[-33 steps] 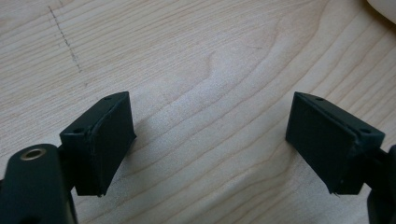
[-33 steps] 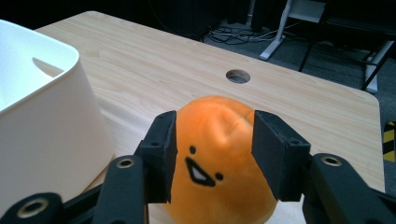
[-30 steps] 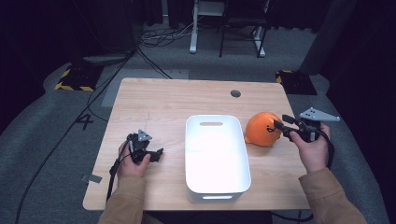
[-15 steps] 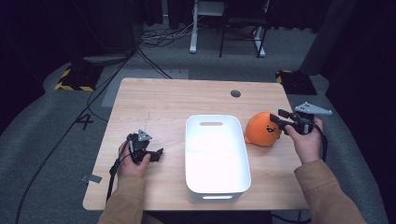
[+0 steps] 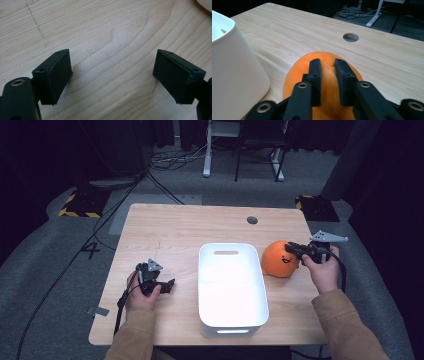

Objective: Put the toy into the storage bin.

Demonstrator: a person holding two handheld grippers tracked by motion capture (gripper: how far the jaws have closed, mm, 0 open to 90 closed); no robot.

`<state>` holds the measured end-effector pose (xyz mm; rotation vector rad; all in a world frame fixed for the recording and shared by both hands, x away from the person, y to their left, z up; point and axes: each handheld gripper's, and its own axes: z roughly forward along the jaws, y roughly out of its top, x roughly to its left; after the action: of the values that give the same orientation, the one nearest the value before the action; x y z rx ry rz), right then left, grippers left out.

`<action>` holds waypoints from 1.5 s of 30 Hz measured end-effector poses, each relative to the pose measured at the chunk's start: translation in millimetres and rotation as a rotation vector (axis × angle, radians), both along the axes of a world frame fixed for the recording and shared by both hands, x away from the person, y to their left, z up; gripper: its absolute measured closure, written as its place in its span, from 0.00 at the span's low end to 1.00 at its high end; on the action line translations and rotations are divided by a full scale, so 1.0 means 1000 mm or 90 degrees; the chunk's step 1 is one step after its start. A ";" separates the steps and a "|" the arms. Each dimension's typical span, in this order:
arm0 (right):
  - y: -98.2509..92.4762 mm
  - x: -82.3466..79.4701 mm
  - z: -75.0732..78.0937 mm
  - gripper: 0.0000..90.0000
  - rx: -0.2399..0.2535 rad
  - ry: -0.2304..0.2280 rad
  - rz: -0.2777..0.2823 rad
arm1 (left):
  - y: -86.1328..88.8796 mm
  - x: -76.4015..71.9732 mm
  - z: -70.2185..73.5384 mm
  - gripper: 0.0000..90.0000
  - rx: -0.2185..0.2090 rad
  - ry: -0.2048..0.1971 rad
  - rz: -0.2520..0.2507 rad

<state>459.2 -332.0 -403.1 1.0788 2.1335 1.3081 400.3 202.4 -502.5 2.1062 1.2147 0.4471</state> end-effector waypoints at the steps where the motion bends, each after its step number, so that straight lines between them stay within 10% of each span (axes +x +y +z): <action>1: 0.000 -0.001 0.001 0.89 0.008 0.003 0.001 | 0.000 0.000 0.000 0.17 0.000 0.000 0.000; 45: -0.005 -0.058 0.115 0.90 0.050 -0.112 0.098 | 0.000 0.000 0.000 0.17 0.002 0.000 -0.001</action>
<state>401.1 -337.2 -288.0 0.8091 2.0821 1.5098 400.4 202.5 -502.4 2.1091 1.2133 0.4478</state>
